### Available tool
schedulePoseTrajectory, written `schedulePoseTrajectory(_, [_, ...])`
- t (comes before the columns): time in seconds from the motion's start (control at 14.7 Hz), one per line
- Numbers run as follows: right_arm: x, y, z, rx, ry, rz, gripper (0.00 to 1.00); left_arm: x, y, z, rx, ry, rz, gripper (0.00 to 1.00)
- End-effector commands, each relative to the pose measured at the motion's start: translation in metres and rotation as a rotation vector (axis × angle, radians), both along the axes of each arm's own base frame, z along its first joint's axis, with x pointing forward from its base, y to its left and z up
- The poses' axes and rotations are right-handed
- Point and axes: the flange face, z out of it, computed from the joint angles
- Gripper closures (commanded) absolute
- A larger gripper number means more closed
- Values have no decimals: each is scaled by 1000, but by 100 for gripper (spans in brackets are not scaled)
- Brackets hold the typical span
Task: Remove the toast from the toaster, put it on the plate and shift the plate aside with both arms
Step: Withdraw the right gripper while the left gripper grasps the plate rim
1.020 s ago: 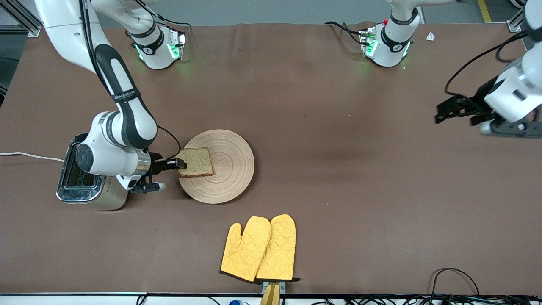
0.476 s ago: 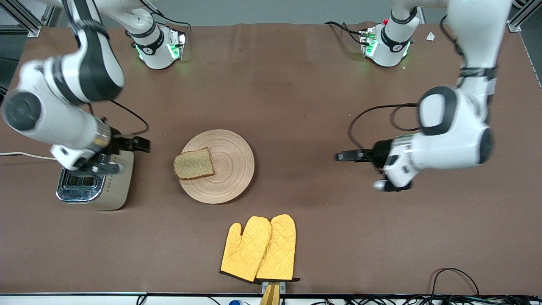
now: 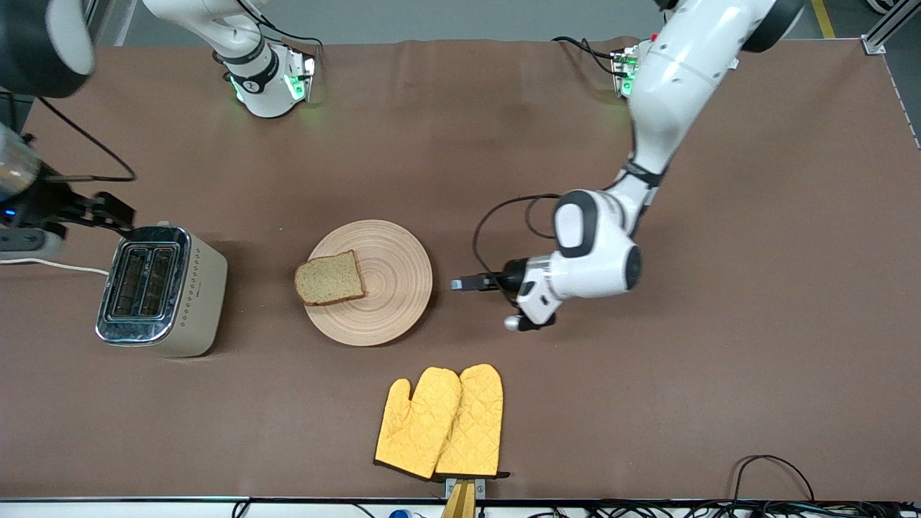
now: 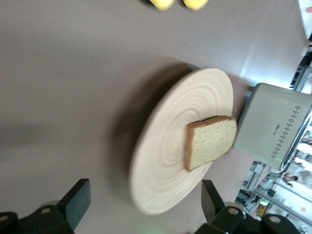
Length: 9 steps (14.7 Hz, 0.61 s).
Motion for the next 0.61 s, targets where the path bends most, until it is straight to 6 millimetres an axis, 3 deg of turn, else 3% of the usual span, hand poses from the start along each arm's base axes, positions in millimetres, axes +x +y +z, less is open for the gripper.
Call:
schedulePoseTrajectory(0.0, [-2,-26,10,41,0,-28,0,-7,-47,-17,-37,-42,35,0])
schedulePoseTrajectory(0.14, [-3,-38,10,68,-3,-53,0,-20,-60,-37,-26,-75,29,0])
schedulePoseTrajectory(0.34, [-2,-37,9,98,-5,-57,0,-26,-60,-59,-52,-98,21,0])
schedulePoseTrajectory(0.54, [-1,-22,9,106,-6,-32,0,-28,-60,-61,-62,-94,27,0])
